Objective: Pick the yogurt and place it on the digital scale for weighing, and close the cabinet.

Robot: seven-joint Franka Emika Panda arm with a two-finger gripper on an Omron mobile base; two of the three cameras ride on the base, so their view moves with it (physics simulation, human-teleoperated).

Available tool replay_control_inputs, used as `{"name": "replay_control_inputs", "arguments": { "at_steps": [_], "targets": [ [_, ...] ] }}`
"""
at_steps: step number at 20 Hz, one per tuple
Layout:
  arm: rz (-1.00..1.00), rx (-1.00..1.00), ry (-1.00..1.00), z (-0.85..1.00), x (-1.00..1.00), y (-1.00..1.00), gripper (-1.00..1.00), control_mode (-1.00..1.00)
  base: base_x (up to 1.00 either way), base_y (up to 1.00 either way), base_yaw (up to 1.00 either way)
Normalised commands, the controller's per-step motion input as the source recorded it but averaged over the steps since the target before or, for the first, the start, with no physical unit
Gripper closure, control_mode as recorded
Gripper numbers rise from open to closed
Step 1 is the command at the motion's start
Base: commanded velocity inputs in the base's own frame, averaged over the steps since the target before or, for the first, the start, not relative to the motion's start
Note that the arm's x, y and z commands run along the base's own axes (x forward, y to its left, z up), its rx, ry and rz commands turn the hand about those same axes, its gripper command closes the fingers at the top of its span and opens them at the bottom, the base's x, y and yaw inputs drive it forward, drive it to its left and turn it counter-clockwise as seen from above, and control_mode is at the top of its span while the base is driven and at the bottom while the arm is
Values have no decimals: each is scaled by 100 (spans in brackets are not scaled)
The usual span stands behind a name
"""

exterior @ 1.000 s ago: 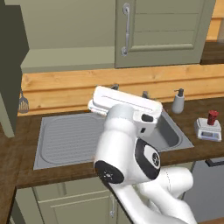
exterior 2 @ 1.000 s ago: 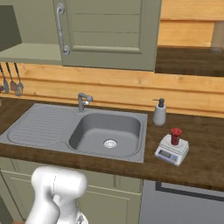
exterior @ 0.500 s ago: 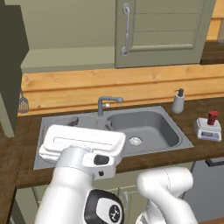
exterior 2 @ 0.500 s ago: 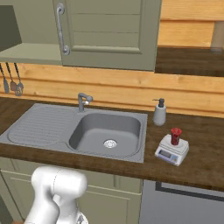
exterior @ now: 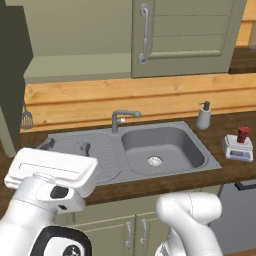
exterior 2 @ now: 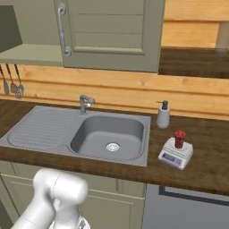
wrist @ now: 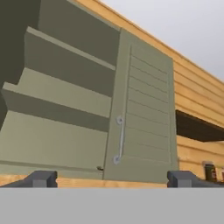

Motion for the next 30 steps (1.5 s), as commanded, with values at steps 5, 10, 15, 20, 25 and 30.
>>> {"name": "replay_control_inputs", "arguments": {
  "at_steps": [5,10,15,20,25,30],
  "targets": [
    [-13,-3,-3,-2,-9,100,-100,-100,0,0,0],
    [-13,-2,-5,-5,0,100,-100,-100,0,0,0],
    [-17,0,-8,-11,12,95,-100,-100,0,0,0],
    [-20,0,-19,2,-49,34,-100,-100,0,0,0],
    [-18,0,-20,0,-47,45,-100,-100,0,0,0],
    [-3,0,-4,0,26,3,-100,-100,0,0,0]
  ]
}}
